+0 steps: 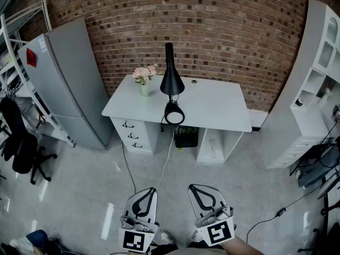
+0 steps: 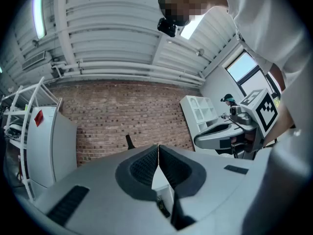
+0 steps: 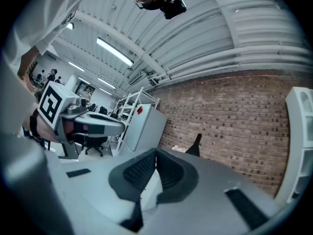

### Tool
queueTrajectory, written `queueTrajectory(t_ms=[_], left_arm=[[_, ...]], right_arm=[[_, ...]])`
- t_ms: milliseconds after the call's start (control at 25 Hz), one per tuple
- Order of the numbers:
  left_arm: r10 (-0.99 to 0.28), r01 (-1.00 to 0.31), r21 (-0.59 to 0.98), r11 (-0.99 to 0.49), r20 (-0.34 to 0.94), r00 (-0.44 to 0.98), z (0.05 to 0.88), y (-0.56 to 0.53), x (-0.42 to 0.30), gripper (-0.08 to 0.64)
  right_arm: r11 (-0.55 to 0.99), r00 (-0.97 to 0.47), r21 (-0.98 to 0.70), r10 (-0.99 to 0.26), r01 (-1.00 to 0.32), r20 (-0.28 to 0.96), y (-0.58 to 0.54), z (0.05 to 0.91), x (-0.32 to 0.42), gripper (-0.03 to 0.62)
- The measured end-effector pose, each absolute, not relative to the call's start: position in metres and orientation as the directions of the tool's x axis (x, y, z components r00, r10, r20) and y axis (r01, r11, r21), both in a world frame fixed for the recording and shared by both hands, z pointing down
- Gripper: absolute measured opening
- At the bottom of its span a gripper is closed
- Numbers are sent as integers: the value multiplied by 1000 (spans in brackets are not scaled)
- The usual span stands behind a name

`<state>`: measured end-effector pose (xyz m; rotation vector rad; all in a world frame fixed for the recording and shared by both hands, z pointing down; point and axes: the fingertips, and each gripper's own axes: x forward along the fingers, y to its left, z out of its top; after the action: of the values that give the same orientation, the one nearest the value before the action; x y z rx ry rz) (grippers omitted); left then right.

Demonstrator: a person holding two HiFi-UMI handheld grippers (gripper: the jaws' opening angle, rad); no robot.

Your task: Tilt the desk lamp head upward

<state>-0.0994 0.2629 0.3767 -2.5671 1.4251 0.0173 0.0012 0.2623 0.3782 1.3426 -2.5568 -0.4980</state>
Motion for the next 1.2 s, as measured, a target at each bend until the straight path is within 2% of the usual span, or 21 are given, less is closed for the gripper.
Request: queueTrajectory(t_ms=[640, 1200], left_arm=[[-835, -842, -155, -517, -124, 535, 376, 264, -92, 14], [-867, -876, -160, -454, -148, 476, 371, 246, -23, 14]], right_arm=[[523, -560, 362, -828, -772, 2, 264, 376, 5, 20], [556, -605, 376, -796, -741, -15, 255, 379, 78, 20]])
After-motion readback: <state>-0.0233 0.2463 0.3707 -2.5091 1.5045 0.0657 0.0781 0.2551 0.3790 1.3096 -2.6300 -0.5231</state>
